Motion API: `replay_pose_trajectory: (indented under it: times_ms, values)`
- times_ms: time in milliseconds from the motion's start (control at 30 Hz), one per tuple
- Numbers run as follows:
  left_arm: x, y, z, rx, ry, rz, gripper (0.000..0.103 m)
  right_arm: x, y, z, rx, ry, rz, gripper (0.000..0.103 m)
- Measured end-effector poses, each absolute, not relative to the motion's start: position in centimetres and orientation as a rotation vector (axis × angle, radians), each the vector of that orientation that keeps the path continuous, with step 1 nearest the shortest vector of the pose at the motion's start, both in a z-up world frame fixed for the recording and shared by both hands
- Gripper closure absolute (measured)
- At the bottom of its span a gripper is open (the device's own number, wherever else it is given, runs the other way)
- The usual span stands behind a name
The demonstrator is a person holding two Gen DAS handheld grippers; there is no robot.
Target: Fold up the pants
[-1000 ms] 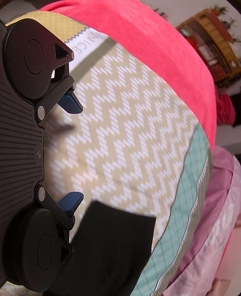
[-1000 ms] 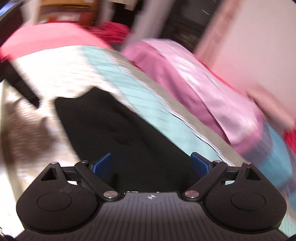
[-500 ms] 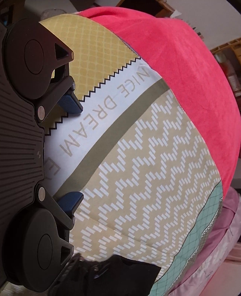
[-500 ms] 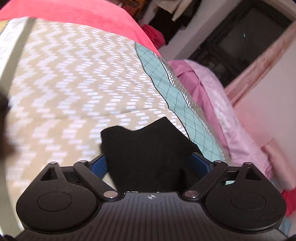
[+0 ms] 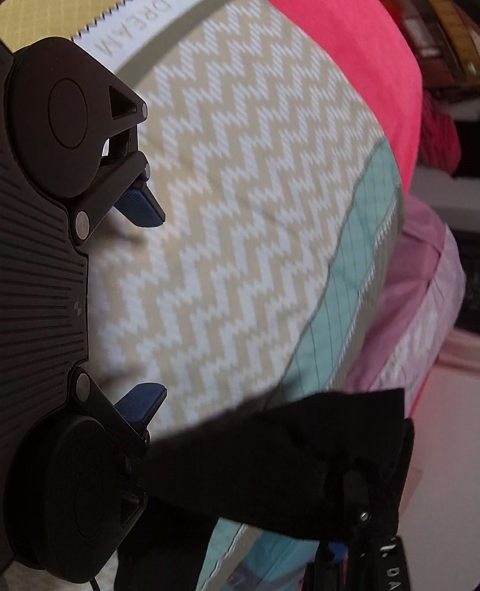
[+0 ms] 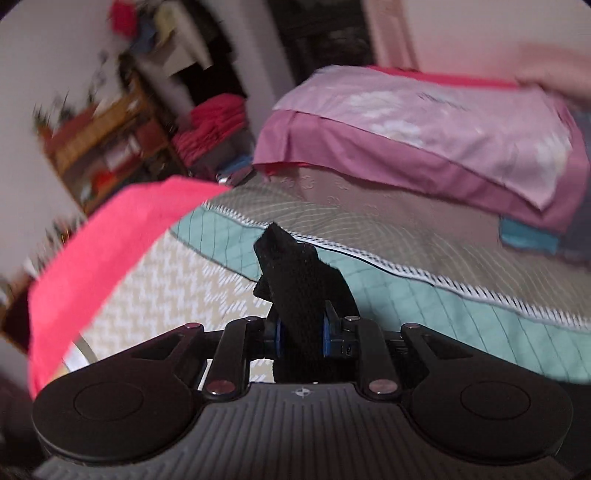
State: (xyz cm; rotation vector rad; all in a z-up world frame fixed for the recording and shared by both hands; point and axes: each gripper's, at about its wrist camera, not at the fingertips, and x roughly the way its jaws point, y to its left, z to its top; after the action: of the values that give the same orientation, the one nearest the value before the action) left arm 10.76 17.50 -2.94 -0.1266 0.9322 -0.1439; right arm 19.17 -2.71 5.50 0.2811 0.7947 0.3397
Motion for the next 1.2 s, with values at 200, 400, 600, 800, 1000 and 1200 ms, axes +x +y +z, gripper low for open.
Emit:
replay_pose_trajectory:
  times_ms: [200, 400, 600, 800, 1000, 1200]
  values:
    - [10.3, 10.4, -2.4, -0.082, 0.889, -0.325, 0.000, 15.8, -9.7, 6.3, 0.459, 0.798, 0.280, 0.081]
    - [9.2, 6.4, -3.1, -0.063, 0.880, -0.351, 0.000, 14.0, -12.2, 6.2, 0.491, 0.765, 0.263, 0.081]
    - [13.3, 4.1, -6.6, -0.109, 1.047, -0.278, 0.000, 11.2, -16.1, 7.8, 0.515, 0.668, 0.223, 0.082]
    - [11.5, 1.6, -5.6, -0.058, 0.996, -0.500, 0.000, 5.6, -26.7, 3.3, 0.605, 0.615, -0.018, 0.082]
    - [9.8, 0.2, -5.2, 0.041, 1.026, -0.657, 0.000, 3.5, -31.7, -5.2, 0.725, 0.798, -0.250, 0.065]
    - [9.2, 3.3, -2.4, -0.011, 0.988, -0.737, 0.000, 4.7, -30.8, -1.7, 0.479, 0.659, -0.328, 0.035]
